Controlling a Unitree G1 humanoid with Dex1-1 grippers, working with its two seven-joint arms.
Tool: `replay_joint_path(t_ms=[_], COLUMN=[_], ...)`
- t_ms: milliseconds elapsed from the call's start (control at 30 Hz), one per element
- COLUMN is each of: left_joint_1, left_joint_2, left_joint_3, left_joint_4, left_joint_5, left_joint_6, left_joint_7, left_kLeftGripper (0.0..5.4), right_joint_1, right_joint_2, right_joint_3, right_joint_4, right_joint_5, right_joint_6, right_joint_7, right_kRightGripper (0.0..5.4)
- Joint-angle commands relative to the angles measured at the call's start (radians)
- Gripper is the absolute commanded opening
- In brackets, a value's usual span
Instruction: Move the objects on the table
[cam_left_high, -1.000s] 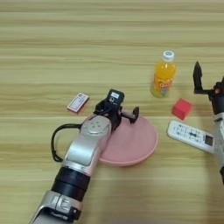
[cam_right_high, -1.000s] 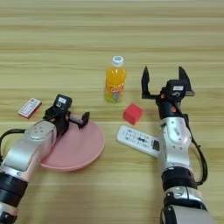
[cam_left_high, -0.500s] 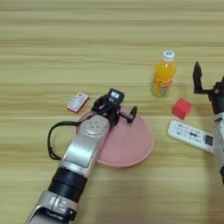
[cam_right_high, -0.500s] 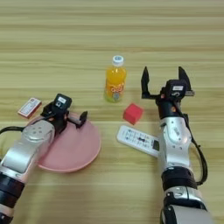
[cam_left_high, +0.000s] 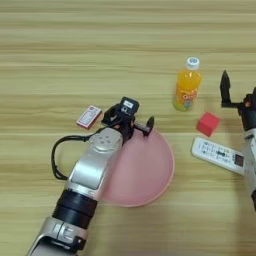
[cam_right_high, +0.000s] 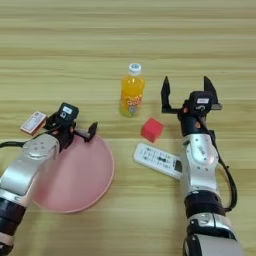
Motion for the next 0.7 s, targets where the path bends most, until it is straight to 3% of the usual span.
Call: replay_joint_path(t_ms=[33, 300, 500, 600, 700], left_joint_1=[-0.017, -0.020, -0.051, -0.070, -0.089], left_joint_2=[-0.007, -0.008, -0.008, -0.013, 0.002], left_joint_3=[0.015, 0.034, 0.092, 0.140, 0.166], left_joint_4=[-0.020, -0.100, -0.190, -0.220, -0.230], left_joint_5=[-0.004, -0.026, -0.071, -0.120, -0.125], left_joint_6=[-0.002, -0.022, -0.061, -0.077, -0.104], left_joint_7=[0.004, -0.018, -0.023, -0.035, -0.026], left_kLeftGripper=[5.39, 5.39, 5.39, 5.39, 5.39], right_joint_1=[-0.028, -0.028, -0.028, -0.029, -0.029], right_joint_2=[-0.004, -0.006, -0.006, -0.007, -0.007], right_joint_3=[0.000, -0.001, -0.001, -0.001, -0.002], right_joint_4=[0.009, 0.011, 0.013, 0.014, 0.015], right_joint_5=[-0.003, -0.003, -0.004, -0.004, -0.004], right_joint_6=[0.000, -0.002, -0.003, -0.004, -0.005], right_joint_7=[-0.004, -0.003, -0.002, -0.002, -0.002], right_kRightGripper=[5.40, 5.40, 5.40, 5.40, 5.40])
